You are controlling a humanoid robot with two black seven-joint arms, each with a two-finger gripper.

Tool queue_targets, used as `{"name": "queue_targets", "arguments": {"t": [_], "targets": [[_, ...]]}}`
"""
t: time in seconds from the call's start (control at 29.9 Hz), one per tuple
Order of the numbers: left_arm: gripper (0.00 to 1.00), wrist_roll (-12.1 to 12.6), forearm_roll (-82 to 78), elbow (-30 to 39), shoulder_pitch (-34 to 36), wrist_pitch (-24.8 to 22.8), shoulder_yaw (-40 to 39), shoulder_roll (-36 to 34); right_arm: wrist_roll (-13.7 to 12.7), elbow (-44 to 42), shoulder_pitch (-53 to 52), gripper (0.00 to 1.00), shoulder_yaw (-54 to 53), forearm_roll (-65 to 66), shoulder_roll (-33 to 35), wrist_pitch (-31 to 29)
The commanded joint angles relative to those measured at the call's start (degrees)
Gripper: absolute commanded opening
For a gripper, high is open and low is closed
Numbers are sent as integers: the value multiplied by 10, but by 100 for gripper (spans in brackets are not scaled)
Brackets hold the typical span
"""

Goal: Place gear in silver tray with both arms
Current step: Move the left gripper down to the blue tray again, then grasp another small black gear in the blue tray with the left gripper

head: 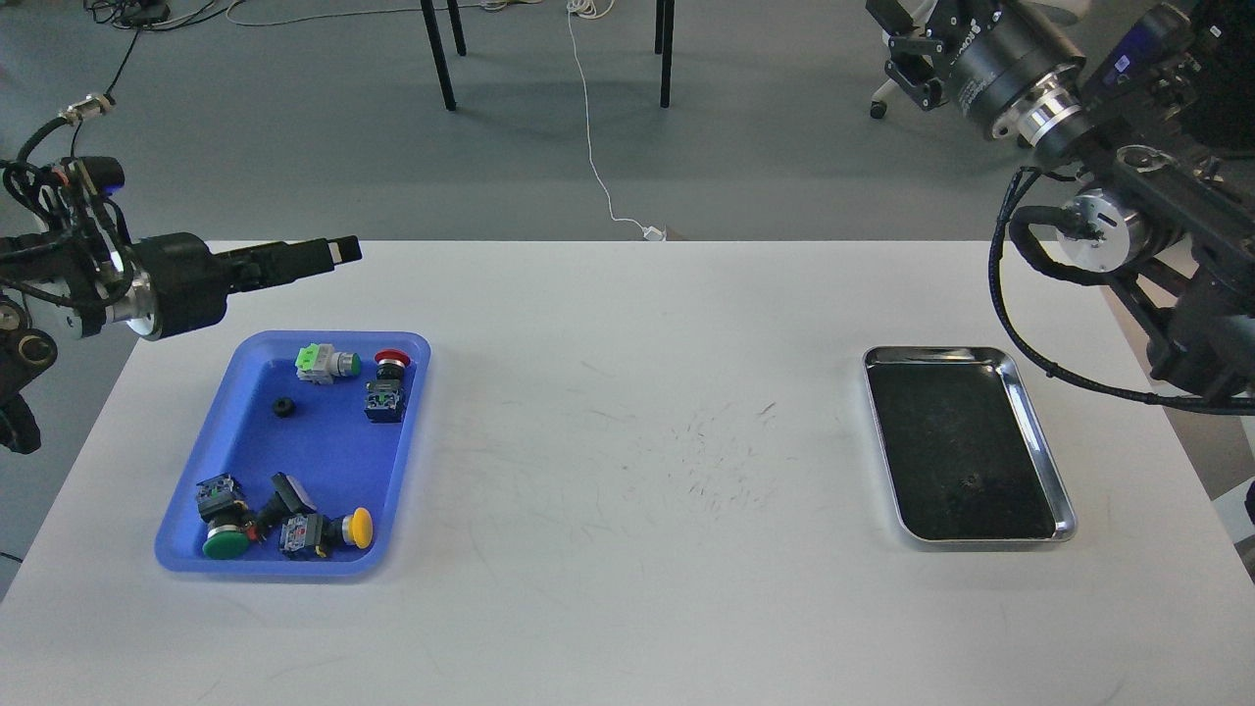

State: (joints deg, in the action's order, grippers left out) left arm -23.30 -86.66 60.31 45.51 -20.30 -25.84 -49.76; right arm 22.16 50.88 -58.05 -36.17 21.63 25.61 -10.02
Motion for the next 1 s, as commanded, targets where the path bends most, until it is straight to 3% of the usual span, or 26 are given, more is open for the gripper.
{"name": "queue_targets", "arguments": {"t": [0.0, 0.3, 0.5, 0.64, 0.74, 0.97], "targets": [[98, 1, -80, 0, 1, 37, 27, 7, 1, 6, 49, 99, -44, -50, -3, -8], [96, 4, -120, -7, 0, 108, 108, 7, -5, 13, 173, 99, -121, -282, -3, -63], [91, 4, -156, -12, 0, 151, 175, 7, -5, 40, 217, 99, -144, -290, 0, -63], [81, 4, -156, -66, -2, 170, 214, 22, -5, 51, 219, 99, -144, -290, 0, -62], [72, 1, -156, -105, -2, 177, 223, 42, -5, 52, 219, 99, -144, -290, -2, -61], [63, -1, -156, -157, -9, 176, 225, 65, -5, 52, 219, 99, -144, -290, -3, -61]]}}
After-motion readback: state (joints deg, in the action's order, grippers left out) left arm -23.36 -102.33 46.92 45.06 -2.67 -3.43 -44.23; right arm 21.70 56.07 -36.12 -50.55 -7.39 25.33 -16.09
